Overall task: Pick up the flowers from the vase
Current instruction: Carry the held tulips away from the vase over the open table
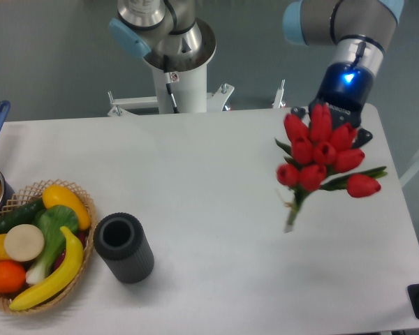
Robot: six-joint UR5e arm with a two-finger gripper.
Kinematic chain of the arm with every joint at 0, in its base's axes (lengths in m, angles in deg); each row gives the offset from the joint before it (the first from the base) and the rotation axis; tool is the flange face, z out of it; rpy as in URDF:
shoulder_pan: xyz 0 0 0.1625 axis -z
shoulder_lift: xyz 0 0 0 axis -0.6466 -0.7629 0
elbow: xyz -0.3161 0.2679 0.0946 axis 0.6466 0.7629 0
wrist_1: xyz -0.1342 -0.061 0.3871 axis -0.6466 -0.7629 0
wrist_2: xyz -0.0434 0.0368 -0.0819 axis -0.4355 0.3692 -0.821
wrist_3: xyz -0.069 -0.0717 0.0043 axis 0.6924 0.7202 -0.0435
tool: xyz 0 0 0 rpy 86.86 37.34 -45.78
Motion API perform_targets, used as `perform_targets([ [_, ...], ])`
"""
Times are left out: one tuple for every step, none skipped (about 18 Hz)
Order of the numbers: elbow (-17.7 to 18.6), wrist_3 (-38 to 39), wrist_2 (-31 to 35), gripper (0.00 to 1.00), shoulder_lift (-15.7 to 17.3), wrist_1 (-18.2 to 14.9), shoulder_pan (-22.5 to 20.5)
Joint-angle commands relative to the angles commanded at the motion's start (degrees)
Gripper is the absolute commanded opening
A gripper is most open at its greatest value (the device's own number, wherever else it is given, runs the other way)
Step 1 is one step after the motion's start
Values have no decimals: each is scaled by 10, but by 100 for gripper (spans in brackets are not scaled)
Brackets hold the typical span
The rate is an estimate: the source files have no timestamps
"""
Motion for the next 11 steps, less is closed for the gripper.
perform_targets([
  [2,-4,48,0,1,0,3],
  [1,-4,91,0,1,-2,10],
  [1,-2,134,0,1,-4,21],
  [1,-1,183,0,1,-12,34],
  [-1,1,222,0,1,-20,47],
  [-3,0,241,0,0,-26,57],
  [-4,0,250,0,-2,-28,60],
  [-8,0,261,0,-4,-32,61],
  [-12,0,275,0,-6,-39,62],
  [-18,-2,290,0,-7,-51,70],
  [-27,-4,305,0,-11,-67,82],
])
